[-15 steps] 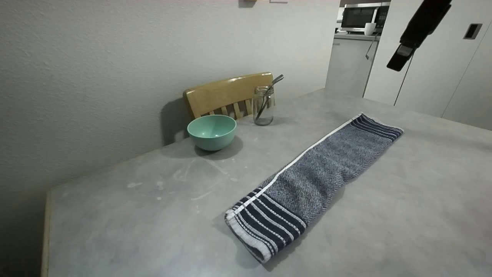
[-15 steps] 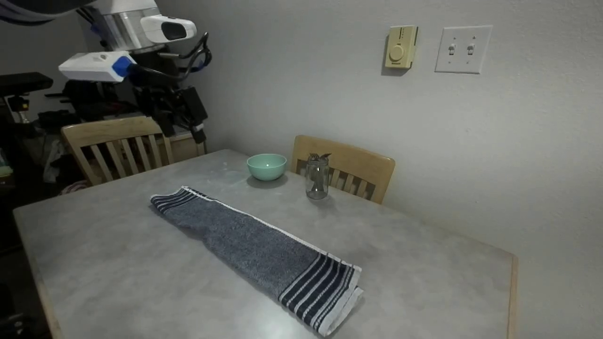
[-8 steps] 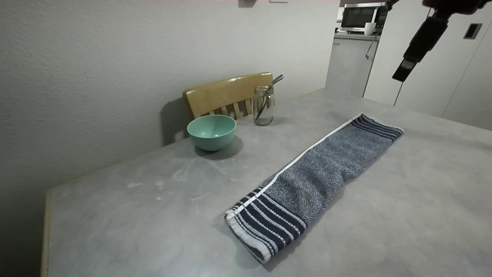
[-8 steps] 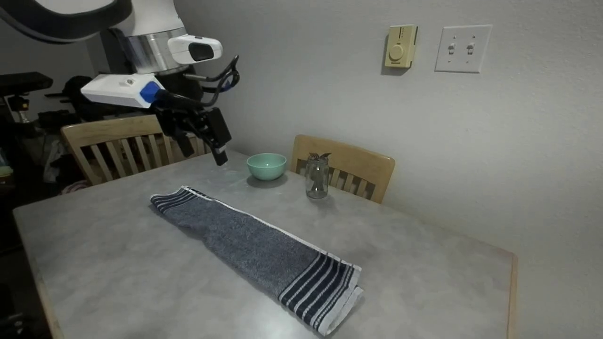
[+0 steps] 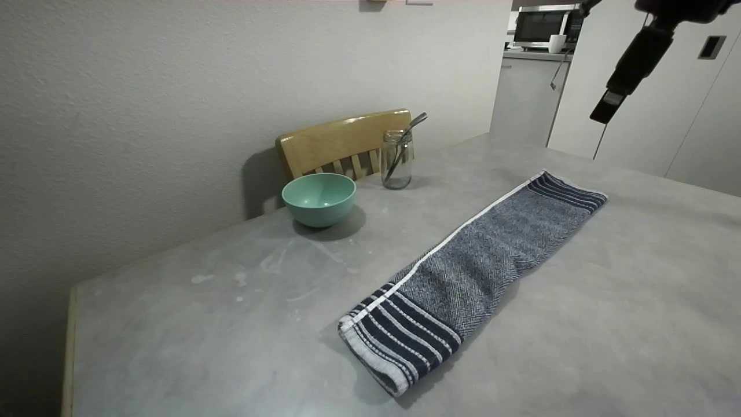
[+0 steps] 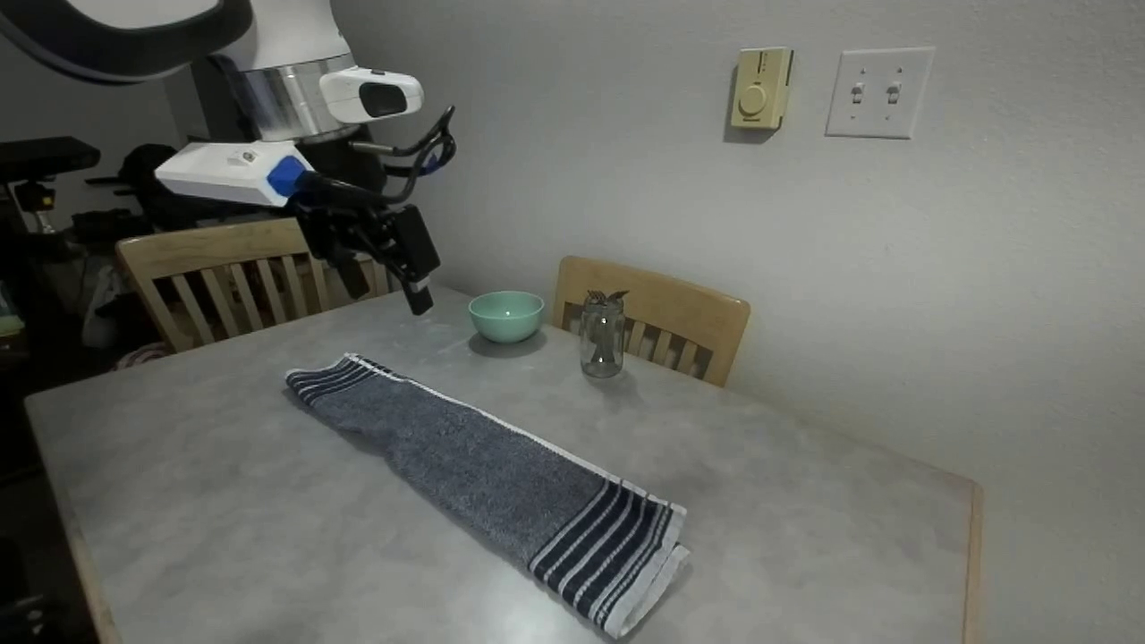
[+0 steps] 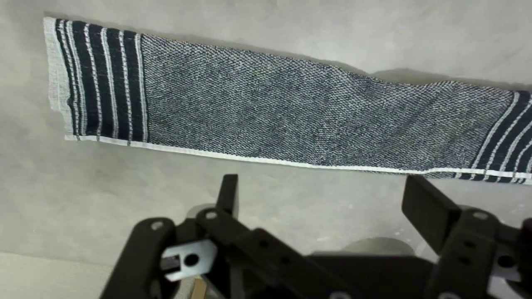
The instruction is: Fold the towel in half
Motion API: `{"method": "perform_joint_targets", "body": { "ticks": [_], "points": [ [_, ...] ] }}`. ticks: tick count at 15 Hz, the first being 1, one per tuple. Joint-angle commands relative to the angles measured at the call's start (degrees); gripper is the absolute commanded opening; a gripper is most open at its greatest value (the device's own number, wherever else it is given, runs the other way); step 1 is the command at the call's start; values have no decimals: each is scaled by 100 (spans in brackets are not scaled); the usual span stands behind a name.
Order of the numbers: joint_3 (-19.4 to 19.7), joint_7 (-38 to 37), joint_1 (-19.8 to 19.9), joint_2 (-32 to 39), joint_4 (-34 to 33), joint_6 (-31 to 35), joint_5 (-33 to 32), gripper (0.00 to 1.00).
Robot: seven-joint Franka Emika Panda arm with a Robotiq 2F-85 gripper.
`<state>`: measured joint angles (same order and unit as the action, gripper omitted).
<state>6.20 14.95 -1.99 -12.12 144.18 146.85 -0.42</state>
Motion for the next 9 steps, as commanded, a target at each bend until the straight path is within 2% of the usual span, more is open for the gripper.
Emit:
{"method": "perform_joint_targets", "body": {
  "ticks": [1,4,9],
  "points": [
    [-82,8,77,-2,-7,-15,21,100],
    [-20,566,34,44,46,105,-64,100],
    [-13,1110,191,274,66,641,-944,100]
  ]
}}
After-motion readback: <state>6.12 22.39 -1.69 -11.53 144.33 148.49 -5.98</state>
